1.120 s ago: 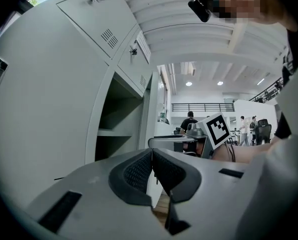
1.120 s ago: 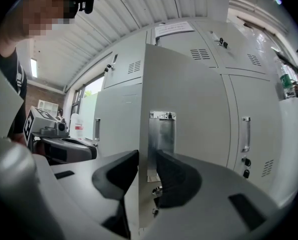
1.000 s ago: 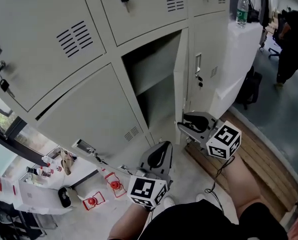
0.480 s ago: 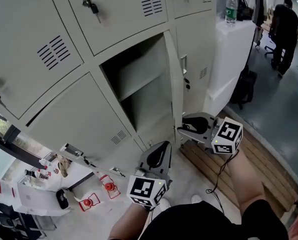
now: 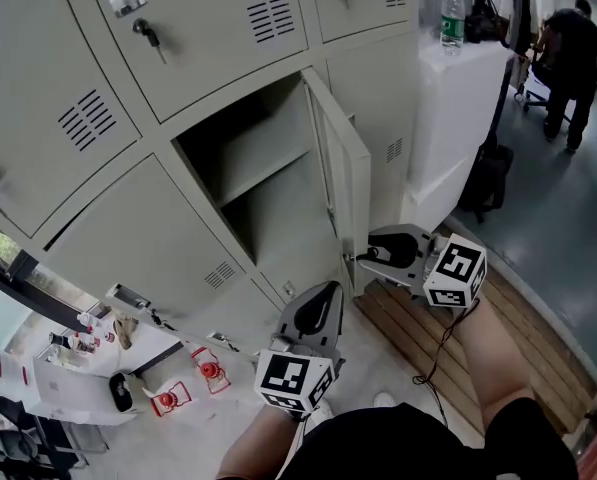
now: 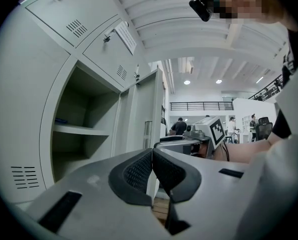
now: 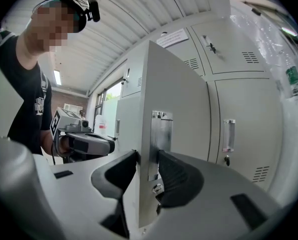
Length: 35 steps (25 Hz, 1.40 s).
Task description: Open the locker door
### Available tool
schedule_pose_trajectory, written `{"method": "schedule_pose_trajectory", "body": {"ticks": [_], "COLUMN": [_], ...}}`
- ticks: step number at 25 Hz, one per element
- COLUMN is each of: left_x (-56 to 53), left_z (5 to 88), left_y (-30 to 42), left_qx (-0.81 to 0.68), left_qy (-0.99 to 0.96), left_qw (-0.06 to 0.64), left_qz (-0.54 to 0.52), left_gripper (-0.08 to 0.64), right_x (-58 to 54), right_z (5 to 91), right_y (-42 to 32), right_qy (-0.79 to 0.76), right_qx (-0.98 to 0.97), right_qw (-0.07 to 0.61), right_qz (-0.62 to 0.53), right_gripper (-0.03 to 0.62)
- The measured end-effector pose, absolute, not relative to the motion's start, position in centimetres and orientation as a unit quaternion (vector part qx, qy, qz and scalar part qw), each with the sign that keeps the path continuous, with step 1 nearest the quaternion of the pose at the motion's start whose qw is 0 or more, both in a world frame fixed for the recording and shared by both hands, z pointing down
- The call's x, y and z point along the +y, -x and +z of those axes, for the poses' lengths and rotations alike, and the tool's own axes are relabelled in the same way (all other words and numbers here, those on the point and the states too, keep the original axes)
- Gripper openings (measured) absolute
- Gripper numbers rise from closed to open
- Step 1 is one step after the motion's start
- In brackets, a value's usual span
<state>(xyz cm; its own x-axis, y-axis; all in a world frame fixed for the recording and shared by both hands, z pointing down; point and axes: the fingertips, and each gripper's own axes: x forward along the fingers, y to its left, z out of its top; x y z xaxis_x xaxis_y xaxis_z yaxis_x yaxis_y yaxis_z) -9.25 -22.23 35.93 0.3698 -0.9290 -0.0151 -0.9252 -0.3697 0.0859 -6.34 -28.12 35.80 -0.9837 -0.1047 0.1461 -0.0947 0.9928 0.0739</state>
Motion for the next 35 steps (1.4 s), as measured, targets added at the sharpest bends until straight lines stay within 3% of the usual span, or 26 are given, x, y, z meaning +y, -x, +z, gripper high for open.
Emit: {"method": "schedule_pose_trajectory", "body": {"ticks": [11,15,21,26,35], "left_x": [-23.3,-23.6,-24.0,-24.5,-24.7], "left_z": [36.2,36.4,36.4,36.4,36.7], "left_y": [4.2,2.6,2.0,1.4,0.6], "left_qx": [-0.563,-0.562,-0.567,-0.57,-0.582], "left_qy": [-0.825,-0.826,-0.823,-0.821,-0.812], "left_qw": [0.033,0.035,0.035,0.036,0.036], "left_qz": [-0.029,-0.028,-0.023,-0.021,-0.017], "left_gripper": [0.017,0.017,0.017,0.017,0.017], "right_x": [-30.7,-31.3,-32.3,-33.3,-35.1], "right_z": [35.8,35.7,35.7,35.7,35.7], "right_y": [0.9,0.1,-1.4,-2.8,-4.5], "right_qy": [-0.114,-0.144,-0.18,-0.209,-0.26], "right_qx": [-0.99,-0.986,-0.98,-0.974,-0.963], "right_qw": [0.071,0.071,0.076,0.074,0.067], "right_qz": [-0.032,-0.037,-0.042,-0.043,-0.041], "right_gripper": [0.163,0.184,0.179,0.135,0.132]}}
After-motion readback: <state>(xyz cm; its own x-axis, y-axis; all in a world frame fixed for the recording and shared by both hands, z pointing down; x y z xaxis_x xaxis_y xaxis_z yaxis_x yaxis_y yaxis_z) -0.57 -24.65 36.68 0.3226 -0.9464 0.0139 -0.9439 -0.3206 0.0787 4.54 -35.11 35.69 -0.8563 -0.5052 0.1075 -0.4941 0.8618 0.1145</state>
